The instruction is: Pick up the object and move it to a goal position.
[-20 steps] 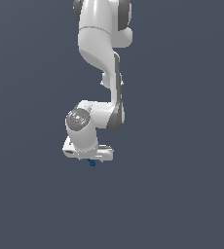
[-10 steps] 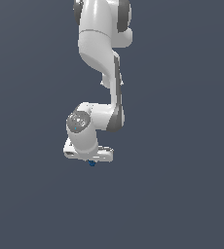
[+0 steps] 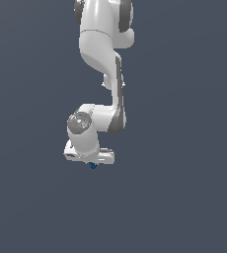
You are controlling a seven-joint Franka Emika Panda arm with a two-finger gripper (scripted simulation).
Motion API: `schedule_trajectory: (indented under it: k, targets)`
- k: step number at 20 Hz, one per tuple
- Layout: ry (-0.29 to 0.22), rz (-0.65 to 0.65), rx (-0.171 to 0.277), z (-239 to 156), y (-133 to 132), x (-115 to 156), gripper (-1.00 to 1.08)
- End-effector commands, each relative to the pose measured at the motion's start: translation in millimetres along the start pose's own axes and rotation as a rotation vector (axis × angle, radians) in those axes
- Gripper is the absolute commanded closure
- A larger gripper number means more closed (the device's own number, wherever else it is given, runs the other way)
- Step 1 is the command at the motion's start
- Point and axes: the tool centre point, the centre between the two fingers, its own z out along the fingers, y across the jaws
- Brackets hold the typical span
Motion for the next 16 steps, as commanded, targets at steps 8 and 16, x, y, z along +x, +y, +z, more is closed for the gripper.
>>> schedule_trajectory:
  k: [8,16]
  targets:
    - [0.001,0.0,0.0,-32.7,5.6,-9.7,1.08]
    - [0.001,0.0,0.0,-97.8,16.8,-29.4,1.08]
